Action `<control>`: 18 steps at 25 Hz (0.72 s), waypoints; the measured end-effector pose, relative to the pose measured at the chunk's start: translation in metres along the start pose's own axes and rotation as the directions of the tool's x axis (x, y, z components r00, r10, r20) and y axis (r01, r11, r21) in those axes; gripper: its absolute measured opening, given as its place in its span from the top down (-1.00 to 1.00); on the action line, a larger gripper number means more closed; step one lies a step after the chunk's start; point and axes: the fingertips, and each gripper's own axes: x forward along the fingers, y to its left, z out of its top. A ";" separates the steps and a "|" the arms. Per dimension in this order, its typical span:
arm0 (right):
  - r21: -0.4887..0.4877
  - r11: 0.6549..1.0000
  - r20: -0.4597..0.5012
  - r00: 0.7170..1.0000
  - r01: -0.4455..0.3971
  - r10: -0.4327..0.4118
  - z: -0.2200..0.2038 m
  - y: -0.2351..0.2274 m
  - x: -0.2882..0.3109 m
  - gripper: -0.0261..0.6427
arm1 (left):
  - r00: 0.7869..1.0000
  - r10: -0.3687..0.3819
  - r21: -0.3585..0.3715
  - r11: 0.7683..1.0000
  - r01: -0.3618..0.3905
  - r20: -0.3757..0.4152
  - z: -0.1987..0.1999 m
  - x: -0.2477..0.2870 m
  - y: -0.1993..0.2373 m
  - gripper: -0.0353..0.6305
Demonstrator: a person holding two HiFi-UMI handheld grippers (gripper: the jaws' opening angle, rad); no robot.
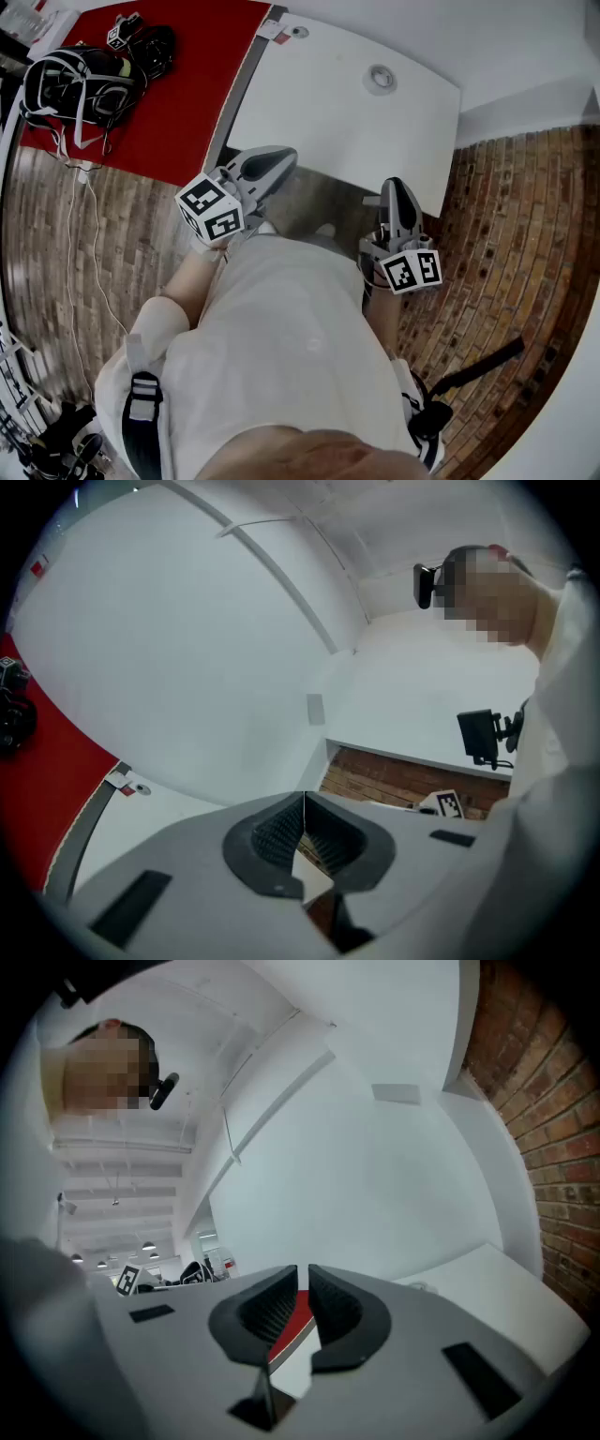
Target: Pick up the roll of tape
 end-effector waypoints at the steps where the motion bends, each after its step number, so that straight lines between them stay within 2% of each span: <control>1: 0.000 1.000 0.001 1.000 0.002 -0.002 0.000 -0.001 0.000 0.78 | 1.000 0.002 -0.003 1.000 -0.002 -0.002 -0.001 0.001 0.002 0.87; 9: 0.018 1.000 0.007 1.000 0.008 -0.008 0.000 -0.026 0.007 0.78 | 0.999 0.012 -0.004 1.000 -0.012 -0.031 -0.010 0.018 0.007 0.87; 18: 0.051 0.998 -0.012 1.000 -0.023 0.024 0.008 -0.090 0.039 0.78 | 0.995 0.087 0.000 0.996 -0.087 -0.055 -0.014 0.065 0.030 0.87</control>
